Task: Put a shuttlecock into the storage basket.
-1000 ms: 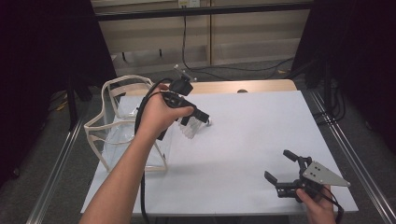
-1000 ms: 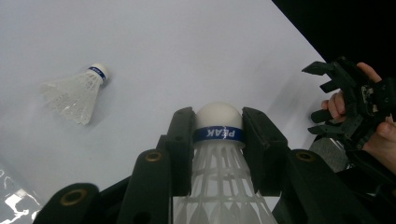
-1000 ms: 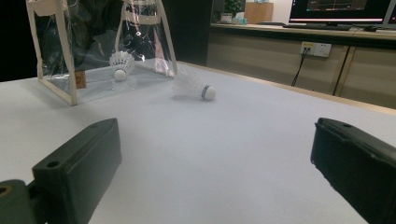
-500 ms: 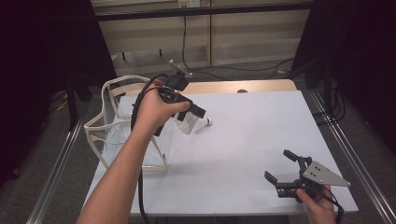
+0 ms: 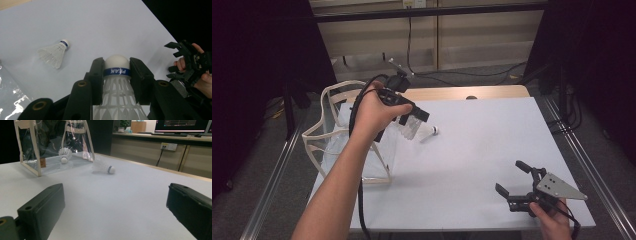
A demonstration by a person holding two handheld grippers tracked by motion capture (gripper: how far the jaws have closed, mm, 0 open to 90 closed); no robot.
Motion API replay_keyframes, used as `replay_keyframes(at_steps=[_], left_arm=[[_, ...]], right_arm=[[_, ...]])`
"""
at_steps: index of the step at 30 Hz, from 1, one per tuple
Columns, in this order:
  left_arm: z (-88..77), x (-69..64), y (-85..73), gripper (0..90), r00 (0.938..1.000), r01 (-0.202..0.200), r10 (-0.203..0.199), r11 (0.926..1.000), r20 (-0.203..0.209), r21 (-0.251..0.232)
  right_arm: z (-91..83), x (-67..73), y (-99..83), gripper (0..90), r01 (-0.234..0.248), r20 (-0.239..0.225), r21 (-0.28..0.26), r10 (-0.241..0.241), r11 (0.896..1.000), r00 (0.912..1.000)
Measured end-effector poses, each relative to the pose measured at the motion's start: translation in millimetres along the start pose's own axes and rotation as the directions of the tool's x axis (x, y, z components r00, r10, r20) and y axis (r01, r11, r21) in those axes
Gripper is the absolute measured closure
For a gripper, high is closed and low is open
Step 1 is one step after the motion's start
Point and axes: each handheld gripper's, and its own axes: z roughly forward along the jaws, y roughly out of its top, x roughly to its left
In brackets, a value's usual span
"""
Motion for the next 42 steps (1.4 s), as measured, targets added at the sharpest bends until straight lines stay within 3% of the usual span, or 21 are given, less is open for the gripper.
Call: replay_keyframes(at_steps=[42], left_arm=[[-22.0,10.1,13.0,65.6,0.9979,0.026,-0.028,0.999,-0.057,-0.037]], right_arm=[[-0.3,0.2,0.3,1.4,-0.003,0.002,-0.004,0.003,1.0,1.0]])
